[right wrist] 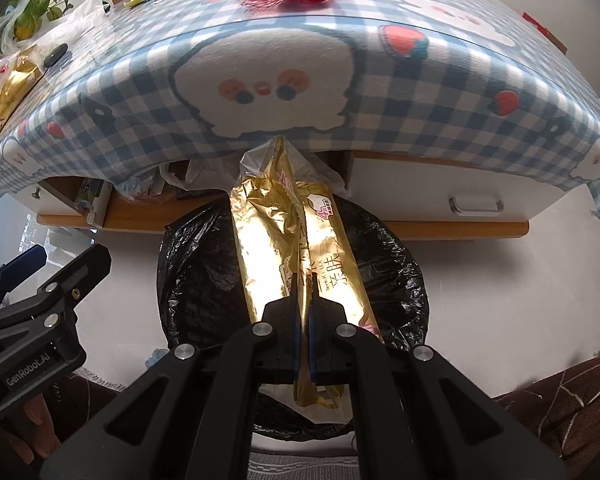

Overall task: Collect trash
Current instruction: 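Lower the gold foil bag into the bin and open the right tool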

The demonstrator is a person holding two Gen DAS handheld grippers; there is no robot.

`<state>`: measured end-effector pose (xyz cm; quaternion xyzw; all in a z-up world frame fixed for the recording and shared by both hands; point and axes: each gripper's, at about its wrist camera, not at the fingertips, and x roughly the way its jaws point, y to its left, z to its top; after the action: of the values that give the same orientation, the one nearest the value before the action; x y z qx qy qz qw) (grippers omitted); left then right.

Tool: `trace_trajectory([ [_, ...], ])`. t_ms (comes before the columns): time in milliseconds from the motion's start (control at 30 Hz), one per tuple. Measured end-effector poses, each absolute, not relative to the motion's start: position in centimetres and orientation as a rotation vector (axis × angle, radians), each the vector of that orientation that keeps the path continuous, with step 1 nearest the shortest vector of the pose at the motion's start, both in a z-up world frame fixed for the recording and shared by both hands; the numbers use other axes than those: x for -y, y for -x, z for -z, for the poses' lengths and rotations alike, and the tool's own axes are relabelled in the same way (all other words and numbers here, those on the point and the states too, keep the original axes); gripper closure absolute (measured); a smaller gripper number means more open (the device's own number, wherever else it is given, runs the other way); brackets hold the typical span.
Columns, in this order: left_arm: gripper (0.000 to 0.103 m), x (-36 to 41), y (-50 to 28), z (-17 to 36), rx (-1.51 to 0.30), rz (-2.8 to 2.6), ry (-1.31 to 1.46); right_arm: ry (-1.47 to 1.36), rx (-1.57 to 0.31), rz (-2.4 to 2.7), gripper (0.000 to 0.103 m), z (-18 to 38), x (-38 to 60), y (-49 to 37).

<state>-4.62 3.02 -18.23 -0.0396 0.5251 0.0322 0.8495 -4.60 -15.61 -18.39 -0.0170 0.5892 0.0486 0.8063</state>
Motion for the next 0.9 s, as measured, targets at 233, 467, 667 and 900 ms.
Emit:
trace_trajectory([
  [233, 0.006, -3.3, 4.4, 18.4, -1.108, -0.078, 0.090, 0.053, -1.259, -0.118, 0.101, 19.5, 14.9, 4.7],
  [467, 0.006, -3.8, 4.2, 18.5, -1.114, -0.083, 0.110, 0.065, -1.246, -0.139, 0.098, 19.9, 14.6, 4.7],
  [667, 0.006, -3.8, 4.3, 18.3, -1.111, -0.085, 0.112, 0.075, -1.226, -0.132, 0.083, 19.4, 14.5, 4.9],
  [900, 0.006, -4.0, 4.8, 16.3, -1.072, -0.089, 0.115, 0.042, -1.160, -0.121, 0.047, 16.6, 15.8, 4.9],
])
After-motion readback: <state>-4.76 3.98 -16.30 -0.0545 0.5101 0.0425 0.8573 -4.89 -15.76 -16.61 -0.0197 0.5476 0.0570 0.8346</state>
